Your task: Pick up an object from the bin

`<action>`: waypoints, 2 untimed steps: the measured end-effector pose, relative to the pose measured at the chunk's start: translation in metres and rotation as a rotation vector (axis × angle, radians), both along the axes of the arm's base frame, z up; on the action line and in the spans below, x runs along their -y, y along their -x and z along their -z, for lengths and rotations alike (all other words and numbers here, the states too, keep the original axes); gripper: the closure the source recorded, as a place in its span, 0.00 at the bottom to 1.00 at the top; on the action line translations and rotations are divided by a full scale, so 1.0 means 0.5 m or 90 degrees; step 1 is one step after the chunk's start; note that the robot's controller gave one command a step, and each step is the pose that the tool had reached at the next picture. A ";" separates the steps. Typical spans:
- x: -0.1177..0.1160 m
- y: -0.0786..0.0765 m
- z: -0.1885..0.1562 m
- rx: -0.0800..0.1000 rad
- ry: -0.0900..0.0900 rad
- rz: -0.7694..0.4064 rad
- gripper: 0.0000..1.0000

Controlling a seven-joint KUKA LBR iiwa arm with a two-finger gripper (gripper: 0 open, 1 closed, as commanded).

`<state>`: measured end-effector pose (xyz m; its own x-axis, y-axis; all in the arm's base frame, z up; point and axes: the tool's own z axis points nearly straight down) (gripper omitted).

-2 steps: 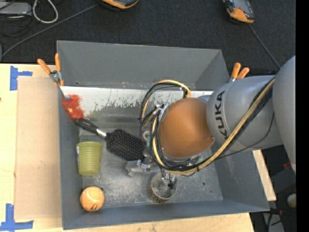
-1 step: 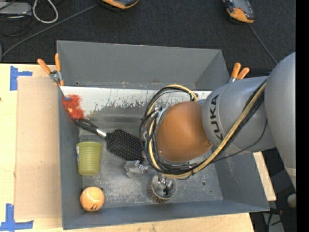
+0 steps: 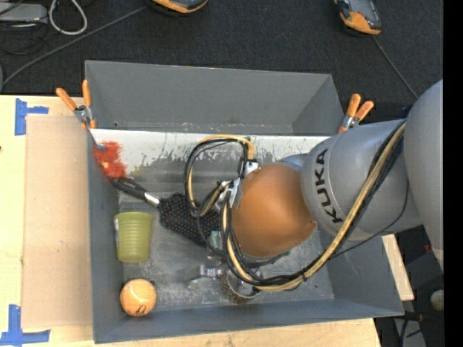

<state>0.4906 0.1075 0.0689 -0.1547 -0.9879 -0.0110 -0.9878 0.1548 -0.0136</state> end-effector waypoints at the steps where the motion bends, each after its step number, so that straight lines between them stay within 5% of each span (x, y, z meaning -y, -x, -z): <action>1: -0.023 -0.148 -0.003 0.000 -0.003 0.146 1.00; 2: -0.023 -0.148 -0.003 0.000 -0.003 0.147 1.00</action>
Offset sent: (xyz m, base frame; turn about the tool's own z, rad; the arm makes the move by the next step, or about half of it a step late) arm 0.0000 0.0000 0.0000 0.0000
